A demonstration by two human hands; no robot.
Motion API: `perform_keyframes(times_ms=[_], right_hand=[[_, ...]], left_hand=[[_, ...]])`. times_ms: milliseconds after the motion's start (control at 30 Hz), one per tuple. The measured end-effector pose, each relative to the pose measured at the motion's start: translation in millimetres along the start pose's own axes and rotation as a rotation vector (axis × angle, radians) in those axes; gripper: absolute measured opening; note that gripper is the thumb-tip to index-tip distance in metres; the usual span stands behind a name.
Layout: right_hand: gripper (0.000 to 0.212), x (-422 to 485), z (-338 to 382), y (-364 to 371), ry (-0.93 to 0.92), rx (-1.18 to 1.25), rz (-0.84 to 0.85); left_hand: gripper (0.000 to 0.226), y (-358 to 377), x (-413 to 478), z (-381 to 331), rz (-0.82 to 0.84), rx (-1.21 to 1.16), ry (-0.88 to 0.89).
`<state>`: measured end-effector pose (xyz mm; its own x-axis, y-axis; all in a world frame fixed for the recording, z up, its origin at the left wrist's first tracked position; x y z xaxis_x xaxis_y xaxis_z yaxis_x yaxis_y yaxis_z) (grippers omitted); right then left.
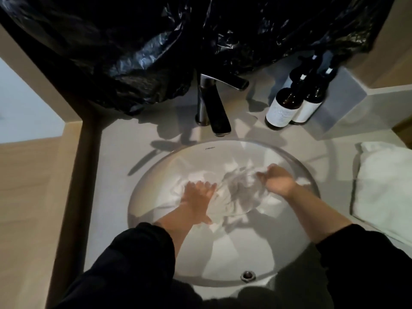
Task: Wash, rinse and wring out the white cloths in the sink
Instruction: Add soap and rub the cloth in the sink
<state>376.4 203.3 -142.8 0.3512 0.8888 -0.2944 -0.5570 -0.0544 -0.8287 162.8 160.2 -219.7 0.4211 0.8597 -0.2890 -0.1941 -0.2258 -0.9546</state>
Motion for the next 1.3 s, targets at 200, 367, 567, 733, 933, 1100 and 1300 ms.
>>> perform_keyframes(times_ms=[200,367,567,733,933,1100,1300], right_hand=[[0.062,4.3,-1.3,65.0,-0.212,-0.226,0.058],[0.029,16.3,-0.3,57.7,0.286,0.514,0.173],[0.04,-79.2,69.3,111.5,-0.834,-0.224,-0.004],[0.029,-44.4,73.0,156.2,-0.964,-0.462,-0.029],[0.033,-15.7,81.3,149.5,-0.846,-0.366,-0.05],[0.028,21.5,44.5,91.0,-0.482,-0.141,-0.208],[0.032,-68.0,59.5,131.4,-0.985,-0.214,-0.072]], left_hand=[[0.107,-1.2,-8.3,13.7,-0.002,0.178,0.023],[0.107,-6.3,-35.2,39.6,-0.106,-0.019,-0.088],[0.092,-10.0,-31.4,45.0,-0.152,-0.015,-0.233],[0.085,-2.9,-23.5,46.3,-0.161,-0.107,-0.232],[0.072,-9.3,-22.9,51.5,-0.195,-0.137,-0.273],[0.071,-7.4,-21.8,52.6,-0.175,-0.206,-0.296],[0.067,-5.2,-19.0,53.9,-0.203,-0.282,-0.294]])
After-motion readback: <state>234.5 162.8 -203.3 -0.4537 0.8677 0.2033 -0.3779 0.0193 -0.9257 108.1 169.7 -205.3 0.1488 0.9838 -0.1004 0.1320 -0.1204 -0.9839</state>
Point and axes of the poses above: each hand's wrist, its own x-axis towards the middle knuckle, its own y-axis out of the palm, z = x × y, the point moved 6 cm from there along x, towards the middle knuckle, and after that the axes turned 13 degrees about -z, right-handed, at the moved point
